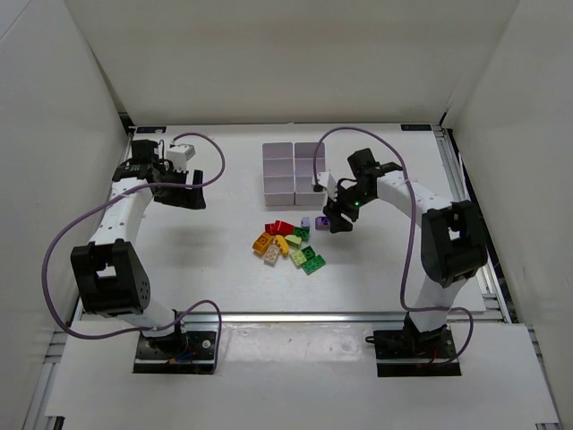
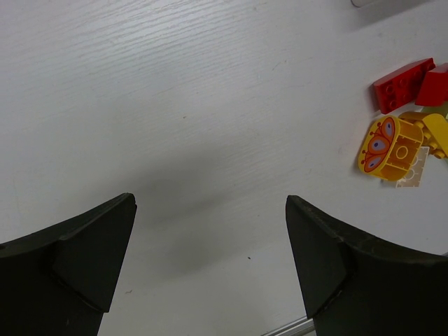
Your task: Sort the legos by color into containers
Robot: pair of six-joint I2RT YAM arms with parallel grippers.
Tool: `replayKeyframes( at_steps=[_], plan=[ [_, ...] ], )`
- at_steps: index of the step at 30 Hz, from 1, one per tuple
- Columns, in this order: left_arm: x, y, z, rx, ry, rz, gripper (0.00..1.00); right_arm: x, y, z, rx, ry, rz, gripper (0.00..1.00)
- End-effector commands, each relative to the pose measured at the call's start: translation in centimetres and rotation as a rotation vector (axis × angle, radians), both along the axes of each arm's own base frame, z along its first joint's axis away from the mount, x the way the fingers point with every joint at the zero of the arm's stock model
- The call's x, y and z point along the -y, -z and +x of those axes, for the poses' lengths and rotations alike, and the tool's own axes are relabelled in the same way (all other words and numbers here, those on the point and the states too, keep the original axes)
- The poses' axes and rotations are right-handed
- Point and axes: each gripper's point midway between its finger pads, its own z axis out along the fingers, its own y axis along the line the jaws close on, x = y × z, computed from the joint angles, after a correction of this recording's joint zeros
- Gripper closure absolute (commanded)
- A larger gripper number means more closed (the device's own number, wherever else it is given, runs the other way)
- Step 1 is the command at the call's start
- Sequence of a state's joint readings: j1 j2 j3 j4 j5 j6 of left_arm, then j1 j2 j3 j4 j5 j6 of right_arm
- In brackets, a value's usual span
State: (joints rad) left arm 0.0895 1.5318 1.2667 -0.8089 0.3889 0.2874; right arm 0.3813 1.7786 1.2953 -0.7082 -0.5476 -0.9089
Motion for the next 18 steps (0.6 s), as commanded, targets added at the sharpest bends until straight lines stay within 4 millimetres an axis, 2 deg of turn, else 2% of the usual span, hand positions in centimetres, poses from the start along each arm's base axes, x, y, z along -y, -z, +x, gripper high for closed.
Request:
replayKeyframes(
  at_steps=[1, 5, 11, 18],
  plan=[
    [0.0, -2.6, 0.5, 0.076, 0.008, 0.008, 0.01, -0.7, -0.3, 3.4, 0.123, -0.009, -0.004, 0.32],
    [-0.1, -2.6, 0.5, 0.075, 0.011, 0.020, 0.01, -1.0, 0.2, 4.1, 0.122, -0.024, -0.016, 0.33],
    [-0.3, -2.2, 0.5, 0.067, 0.011, 0.033, 0.00, -1.7, 1.3, 3.9, 0.134, -0.055, -0.029, 0.34],
    [-0.4, -2.0, 0.8, 0.060, 0.010, 0.034, 0.00, -2.8, 1.9, 3.4, 0.130, -0.080, -0.038, 0.41]
  ],
)
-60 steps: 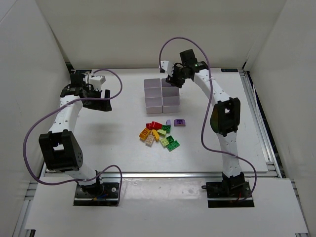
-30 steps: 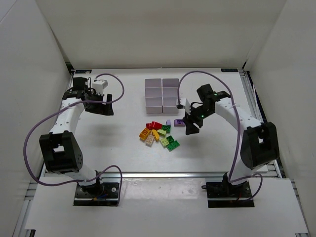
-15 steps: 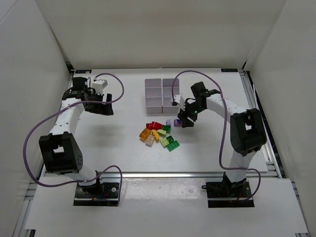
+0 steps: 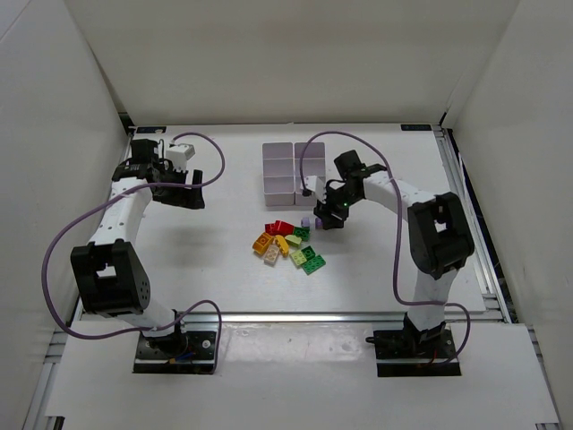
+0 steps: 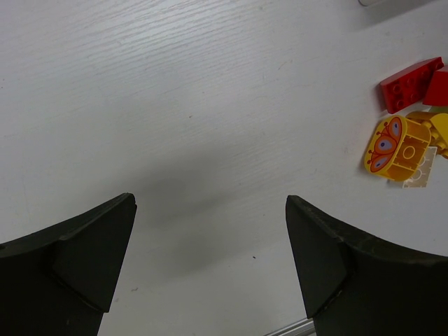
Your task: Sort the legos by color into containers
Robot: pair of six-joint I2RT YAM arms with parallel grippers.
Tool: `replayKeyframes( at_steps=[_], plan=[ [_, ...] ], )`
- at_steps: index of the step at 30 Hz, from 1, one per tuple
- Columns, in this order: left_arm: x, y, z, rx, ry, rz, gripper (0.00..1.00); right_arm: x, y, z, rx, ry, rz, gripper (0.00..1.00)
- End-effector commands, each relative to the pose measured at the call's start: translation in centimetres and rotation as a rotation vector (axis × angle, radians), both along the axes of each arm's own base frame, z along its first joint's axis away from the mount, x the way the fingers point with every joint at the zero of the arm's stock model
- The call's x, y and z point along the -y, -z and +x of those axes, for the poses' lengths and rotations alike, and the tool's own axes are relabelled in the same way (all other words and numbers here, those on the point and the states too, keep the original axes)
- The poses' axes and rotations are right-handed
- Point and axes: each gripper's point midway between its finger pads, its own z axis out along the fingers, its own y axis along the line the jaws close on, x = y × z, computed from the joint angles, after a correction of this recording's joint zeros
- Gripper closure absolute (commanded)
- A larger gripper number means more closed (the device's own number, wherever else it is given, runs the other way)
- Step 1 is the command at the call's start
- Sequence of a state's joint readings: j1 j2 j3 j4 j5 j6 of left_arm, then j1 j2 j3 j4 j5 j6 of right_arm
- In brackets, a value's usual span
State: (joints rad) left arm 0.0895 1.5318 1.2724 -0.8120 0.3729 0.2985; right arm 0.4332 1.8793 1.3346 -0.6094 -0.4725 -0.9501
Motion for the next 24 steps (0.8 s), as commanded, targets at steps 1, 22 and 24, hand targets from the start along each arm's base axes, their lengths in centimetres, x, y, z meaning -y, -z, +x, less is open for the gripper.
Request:
replayKeyframes(
  at_steps=[1, 22, 24],
  plan=[
    [-0.1, -1.9, 0.8, 0.056, 0.011, 0.015, 0.01, -1.0, -0.4, 0.8, 0.042, -0.027, 0.012, 0.41],
    [0.0, -1.3, 0.9, 0.038, 0.015, 0.013, 0.01, 0.2, 3.1, 1.1, 0.099, -0.048, -0.108, 0.84],
    [-0.1, -1.0, 0.7, 0.034, 0.021, 0.019, 0.01, 0.2, 2.9, 0.6, 0.096, -0.064, -0.102, 0.89]
  ],
)
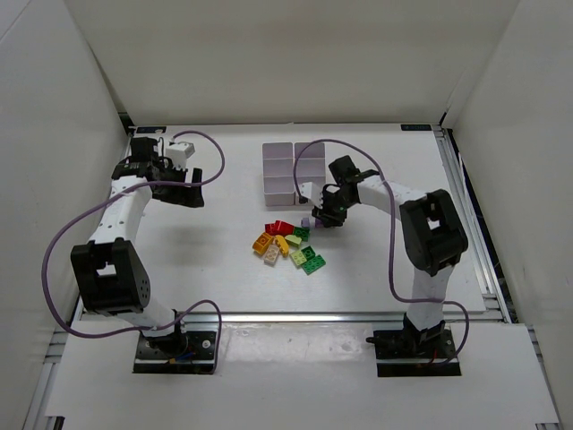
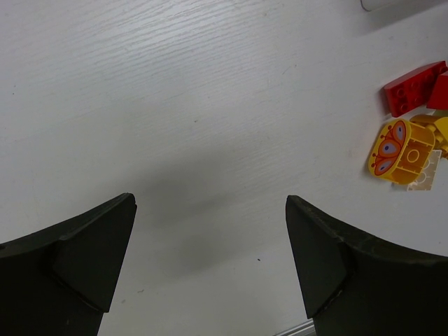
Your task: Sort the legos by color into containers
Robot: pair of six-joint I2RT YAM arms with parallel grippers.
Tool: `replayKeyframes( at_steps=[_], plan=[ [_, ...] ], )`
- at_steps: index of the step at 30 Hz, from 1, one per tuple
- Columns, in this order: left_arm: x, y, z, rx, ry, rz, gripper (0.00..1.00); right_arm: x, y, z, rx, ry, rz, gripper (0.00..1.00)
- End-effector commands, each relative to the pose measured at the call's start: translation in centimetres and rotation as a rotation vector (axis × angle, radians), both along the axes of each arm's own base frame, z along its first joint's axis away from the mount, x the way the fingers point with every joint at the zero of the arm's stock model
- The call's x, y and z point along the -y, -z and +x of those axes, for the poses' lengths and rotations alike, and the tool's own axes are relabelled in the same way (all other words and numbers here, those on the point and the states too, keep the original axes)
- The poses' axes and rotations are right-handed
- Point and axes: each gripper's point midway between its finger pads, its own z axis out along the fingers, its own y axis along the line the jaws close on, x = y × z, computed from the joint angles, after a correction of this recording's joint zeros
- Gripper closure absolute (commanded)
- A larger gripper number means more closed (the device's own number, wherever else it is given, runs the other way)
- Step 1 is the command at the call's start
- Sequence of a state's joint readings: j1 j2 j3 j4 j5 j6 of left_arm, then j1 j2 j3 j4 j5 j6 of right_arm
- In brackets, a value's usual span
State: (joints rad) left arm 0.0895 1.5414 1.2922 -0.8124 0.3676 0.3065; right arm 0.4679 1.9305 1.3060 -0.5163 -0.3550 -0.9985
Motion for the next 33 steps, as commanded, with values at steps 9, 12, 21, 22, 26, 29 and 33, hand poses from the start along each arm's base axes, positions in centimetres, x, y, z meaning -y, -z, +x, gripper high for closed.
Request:
replayKeyframes(
  at_steps=[9, 12, 21, 22, 26, 29, 33],
  plan=[
    [0.0, 0.0, -0.2, 0.012, 0.033, 0.025, 0.01, -0.2, -7.2, -5.6, 0.017, -0.075, 0.137, 1.00],
    [0.2, 0.1, -0.2, 0.007, 0.038, 0.011, 0.01, -0.1, -11.0, -7.0, 0.046, -0.083, 0.193, 1.00],
    [1.5, -0.5, 1.1, 0.012, 0.054, -0.041, 0.01, -2.4, -19.3, 3.5, 0.248, 0.062, 0.292, 1.00],
    [1.5, -0.5, 1.3, 0.012, 0.054, -0.041, 0.01, -2.7, -18.0, 5.4, 0.251, 0.069, 0.266, 1.00],
    [1.5, -0.9, 2.2, 0.024, 0.055, -0.034, 0.01, -3.6, -18.3, 11.0, 0.312, 0.101, 0.254, 1.00],
    [1.6, -0.9, 2.6, 0.022, 0.055, -0.042, 0.01, -4.0, -18.1, 13.8, 0.335, 0.121, 0.249, 1.00],
    [1.7, -1.2, 2.8, 0.030, 0.057, -0.043, 0.01, -4.2, -17.7, 16.3, 0.375, 0.144, 0.241, 1.00]
  ],
)
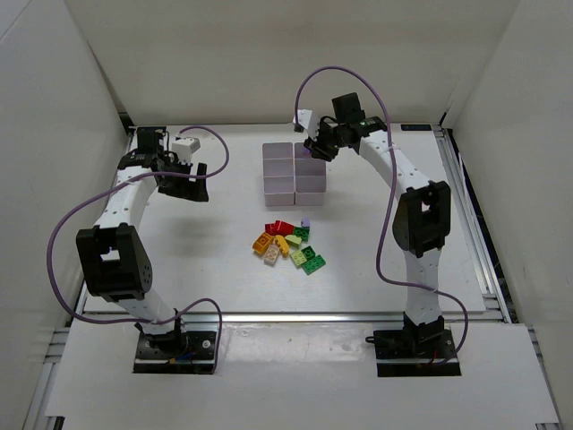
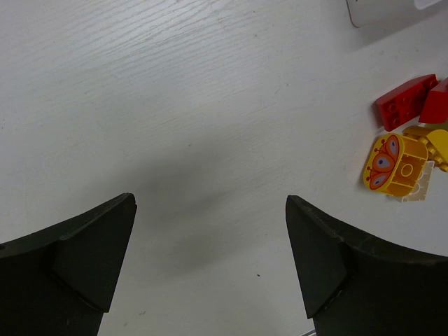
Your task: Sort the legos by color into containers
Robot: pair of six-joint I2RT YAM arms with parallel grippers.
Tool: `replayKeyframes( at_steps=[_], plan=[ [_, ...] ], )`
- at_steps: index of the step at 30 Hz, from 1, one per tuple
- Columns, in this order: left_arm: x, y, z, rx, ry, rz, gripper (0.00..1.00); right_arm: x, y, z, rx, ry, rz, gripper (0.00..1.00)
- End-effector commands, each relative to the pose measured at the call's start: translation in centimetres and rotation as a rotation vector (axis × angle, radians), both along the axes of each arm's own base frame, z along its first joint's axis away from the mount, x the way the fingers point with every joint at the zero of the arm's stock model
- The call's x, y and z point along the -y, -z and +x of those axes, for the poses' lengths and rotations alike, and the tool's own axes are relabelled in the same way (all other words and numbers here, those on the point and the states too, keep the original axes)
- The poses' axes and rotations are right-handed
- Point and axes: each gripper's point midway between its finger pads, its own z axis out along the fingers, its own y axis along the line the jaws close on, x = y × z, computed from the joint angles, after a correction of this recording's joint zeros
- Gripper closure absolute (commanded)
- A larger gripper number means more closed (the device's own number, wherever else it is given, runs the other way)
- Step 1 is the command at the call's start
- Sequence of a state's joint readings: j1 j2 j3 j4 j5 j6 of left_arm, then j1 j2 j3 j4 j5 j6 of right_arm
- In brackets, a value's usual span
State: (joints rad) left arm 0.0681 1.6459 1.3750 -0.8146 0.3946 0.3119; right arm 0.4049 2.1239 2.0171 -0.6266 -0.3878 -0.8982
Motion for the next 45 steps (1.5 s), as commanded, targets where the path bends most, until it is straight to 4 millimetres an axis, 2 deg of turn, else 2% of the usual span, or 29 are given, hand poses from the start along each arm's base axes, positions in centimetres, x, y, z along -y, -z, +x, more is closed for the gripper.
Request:
replayKeyframes(
  at_steps=[1, 3, 7, 8, 10, 15, 21, 24, 26, 28, 33, 37, 40, 41, 42, 43, 44, 45],
  plan=[
    [0.6, -1.9, 0.7, 0.051, 0.016, -0.018, 0.00, -0.2, -2.9, 2.2, 0.091, 0.031, 0.020, 1.00],
    [0.5, -1.8, 0.6, 0.050, 0.012, -0.014, 0.01, -0.2, -1.7, 2.9, 0.081, 0.039, 0.005, 0.99],
    [0.6, -1.8, 0.4, 0.047, 0.016, -0.017, 0.01, -0.2, -1.6, 4.2, 0.107, 0.055, -0.005, 0.96],
    [0.6, -1.7, 0.4, 0.046, 0.016, -0.017, 0.01, -0.3, -1.7, 4.6, 0.111, 0.058, 0.002, 0.91],
    [0.6, -1.7, 0.4, 0.045, 0.017, -0.015, 0.01, -0.4, -1.8, 4.7, 0.108, 0.059, 0.003, 0.88],
    [0.5, -1.7, 0.5, 0.046, 0.018, -0.014, 0.00, -0.4, -1.9, 4.4, 0.098, 0.053, 0.007, 0.71],
    [0.5, -1.5, 0.6, 0.044, 0.022, -0.015, 0.01, -0.1, -1.4, 3.5, 0.075, 0.036, -0.005, 0.74],
    [0.6, -1.5, 0.5, 0.042, 0.021, -0.019, 0.01, 0.2, -0.9, 3.5, 0.077, 0.032, -0.020, 0.72],
    [0.6, -1.7, 0.6, 0.047, 0.023, -0.019, 0.01, 0.2, -0.8, 3.5, 0.077, 0.030, -0.022, 0.64],
    [0.6, -1.5, 0.5, 0.044, 0.022, -0.017, 0.00, 0.1, -0.8, 3.6, 0.078, 0.031, -0.021, 0.47],
    [0.4, -1.4, 0.6, 0.040, 0.021, -0.010, 0.01, -0.1, -0.9, 3.5, 0.075, 0.031, -0.013, 0.37],
    [0.5, -1.5, 0.4, 0.041, 0.018, -0.014, 0.01, 0.0, -1.3, 3.4, 0.075, 0.035, -0.011, 0.35],
    [0.6, -1.7, 0.1, 0.048, 0.020, -0.016, 0.01, 0.2, -3.5, 2.2, 0.059, 0.034, 0.033, 0.40],
    [0.6, -1.6, -0.1, 0.045, 0.021, -0.016, 0.01, 0.0, -4.4, 1.0, 0.018, 0.024, 0.084, 0.41],
    [0.5, -1.9, -0.2, 0.053, 0.018, -0.012, 0.00, 0.4, -7.1, -0.8, 0.012, 0.013, 0.122, 0.45],
    [0.6, -1.9, -0.3, 0.053, 0.020, -0.012, 0.01, 0.4, -8.1, -2.2, -0.013, -0.007, 0.160, 0.49],
    [0.5, -1.8, -0.5, 0.051, 0.021, -0.009, 0.01, 1.0, -9.7, -4.5, -0.034, -0.018, 0.182, 0.57],
    [0.5, -1.9, -0.6, 0.055, 0.020, -0.009, 0.01, 1.4, -9.4, -6.9, -0.111, -0.029, 0.180, 0.60]
  ],
)
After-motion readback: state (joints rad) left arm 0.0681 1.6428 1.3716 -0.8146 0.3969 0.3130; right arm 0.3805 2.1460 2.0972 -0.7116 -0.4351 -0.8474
